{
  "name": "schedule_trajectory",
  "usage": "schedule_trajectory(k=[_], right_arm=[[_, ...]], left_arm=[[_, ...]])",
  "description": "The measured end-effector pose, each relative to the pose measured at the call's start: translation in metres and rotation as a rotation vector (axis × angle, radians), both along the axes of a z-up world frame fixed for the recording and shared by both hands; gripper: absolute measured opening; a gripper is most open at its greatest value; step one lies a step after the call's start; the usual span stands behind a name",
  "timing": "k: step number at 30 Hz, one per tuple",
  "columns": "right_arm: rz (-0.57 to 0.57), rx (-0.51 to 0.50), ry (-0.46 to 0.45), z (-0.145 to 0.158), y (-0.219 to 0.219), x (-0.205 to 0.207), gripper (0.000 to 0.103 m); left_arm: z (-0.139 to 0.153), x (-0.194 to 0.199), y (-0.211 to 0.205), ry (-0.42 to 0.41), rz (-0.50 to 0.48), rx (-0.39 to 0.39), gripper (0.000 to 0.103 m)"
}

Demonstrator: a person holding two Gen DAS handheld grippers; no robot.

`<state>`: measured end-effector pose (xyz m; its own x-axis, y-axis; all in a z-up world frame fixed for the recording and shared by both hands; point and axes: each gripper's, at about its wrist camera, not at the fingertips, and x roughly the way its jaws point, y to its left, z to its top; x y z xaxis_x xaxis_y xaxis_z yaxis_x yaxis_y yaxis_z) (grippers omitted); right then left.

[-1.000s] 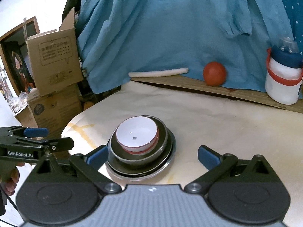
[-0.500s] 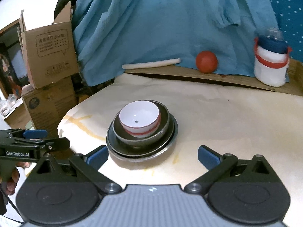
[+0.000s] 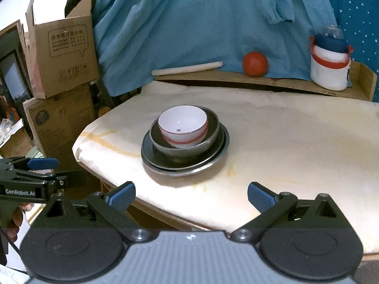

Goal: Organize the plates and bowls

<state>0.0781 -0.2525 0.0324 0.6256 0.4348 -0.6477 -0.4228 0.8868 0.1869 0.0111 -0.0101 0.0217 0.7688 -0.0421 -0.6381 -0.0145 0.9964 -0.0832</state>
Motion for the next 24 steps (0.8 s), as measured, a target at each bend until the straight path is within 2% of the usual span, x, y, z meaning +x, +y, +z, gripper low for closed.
schedule_trajectory(k=[9, 24], right_arm=[[-0.005, -0.01, 0.006, 0.001, -0.005, -0.006, 0.103], [0.03, -0.015, 0.008, 0.003, -0.007, -0.01, 0.103]], left_arm=[[0.0, -0.007, -0.007, -0.002, -0.032, 0.011, 0.102], [0.004, -0.014, -0.012, -0.011, -0.016, 0.024, 0.102]])
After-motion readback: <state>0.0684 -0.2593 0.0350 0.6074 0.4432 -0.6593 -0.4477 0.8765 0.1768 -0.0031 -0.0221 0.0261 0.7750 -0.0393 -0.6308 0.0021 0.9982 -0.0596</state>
